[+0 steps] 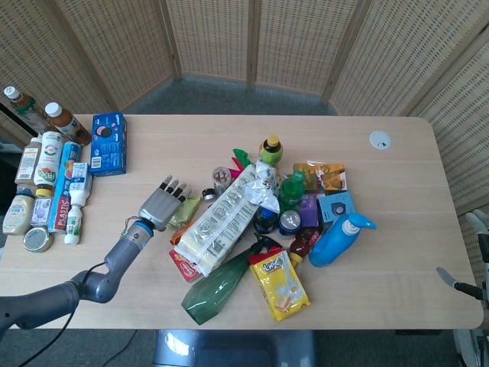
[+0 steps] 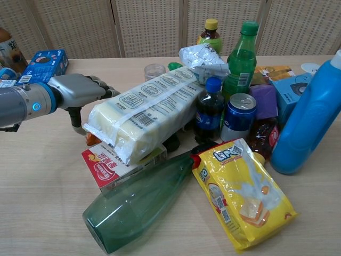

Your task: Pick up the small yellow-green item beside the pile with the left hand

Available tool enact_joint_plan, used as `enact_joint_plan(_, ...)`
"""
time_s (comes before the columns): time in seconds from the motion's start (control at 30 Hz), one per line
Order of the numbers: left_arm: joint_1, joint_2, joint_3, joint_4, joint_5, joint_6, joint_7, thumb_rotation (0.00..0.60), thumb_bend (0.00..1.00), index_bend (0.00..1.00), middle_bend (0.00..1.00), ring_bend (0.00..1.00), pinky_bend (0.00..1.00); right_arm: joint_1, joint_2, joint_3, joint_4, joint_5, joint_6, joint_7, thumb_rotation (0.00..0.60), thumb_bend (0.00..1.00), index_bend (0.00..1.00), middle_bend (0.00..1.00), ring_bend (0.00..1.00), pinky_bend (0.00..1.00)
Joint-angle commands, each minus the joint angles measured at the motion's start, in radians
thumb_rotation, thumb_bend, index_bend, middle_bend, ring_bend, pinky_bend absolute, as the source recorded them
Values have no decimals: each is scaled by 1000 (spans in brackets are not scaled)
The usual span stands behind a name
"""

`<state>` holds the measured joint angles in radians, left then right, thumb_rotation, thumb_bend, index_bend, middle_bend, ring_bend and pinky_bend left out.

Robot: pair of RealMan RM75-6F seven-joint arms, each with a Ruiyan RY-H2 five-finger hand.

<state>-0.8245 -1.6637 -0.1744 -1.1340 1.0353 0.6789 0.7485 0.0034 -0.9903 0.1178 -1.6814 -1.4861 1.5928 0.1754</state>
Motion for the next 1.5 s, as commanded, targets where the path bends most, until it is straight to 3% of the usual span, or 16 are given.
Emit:
enact_joint_plan(0.03, -21, -37, 9, 33, -30, 24, 24, 600, 0, 11, 0, 0, 3, 0, 0, 0, -1, 0, 0, 4, 600, 0, 0, 0, 0, 0)
enact_joint_plan(0.1, -25, -54, 13, 44, -34, 38, 19, 600, 0, 109, 45, 54, 55, 0, 2, 0, 0, 0, -1, 8, 600, 0, 0, 0, 0, 0)
enact_joint_plan(0.13, -27, -61, 13, 47, -32, 50, 16, 600, 0, 201, 129, 135, 130, -1, 2, 1, 0, 1, 0, 9, 600, 0, 0, 0, 0, 0)
enact_joint_plan(0.23, -27, -78, 22, 64, -7, 92, 6, 600, 0, 564, 558, 537, 507, -3, 4, 3, 0, 2, 4, 14, 600, 0, 0, 0, 0, 0)
enact_joint_plan(0.33, -26, -79, 30, 69, -19, 100, 15, 600, 0, 669, 667, 642, 659, -5, 5, 3, -1, 0, 9, 17, 600, 0, 0, 0, 0, 0)
enact_joint_plan(0.63, -17, -7, 37, -26, -22, 146, 8, 600, 0, 727, 719, 682, 699, -10, 8, 3, -6, -3, 17, 19, 600, 0, 0, 0, 0, 0)
enact_joint_plan(1.17, -5, 474, -50, -601, -10, 340, 92, 600, 0, 730, 718, 682, 699, -17, 16, 0, -22, -24, 35, 22, 600, 0, 0, 0, 0, 0)
enact_joint_plan(1.37, -15, 592, -70, -719, -26, 383, 145, 600, 0, 730, 718, 682, 699, -20, 20, -1, -26, -27, 39, 35, 600, 0, 0, 0, 0, 0)
enact_joint_plan(1.5, -25, 612, -72, -753, -52, 398, 164, 600, 0, 730, 718, 682, 699, -21, 23, 2, -23, -20, 38, 44, 600, 0, 0, 0, 0, 0)
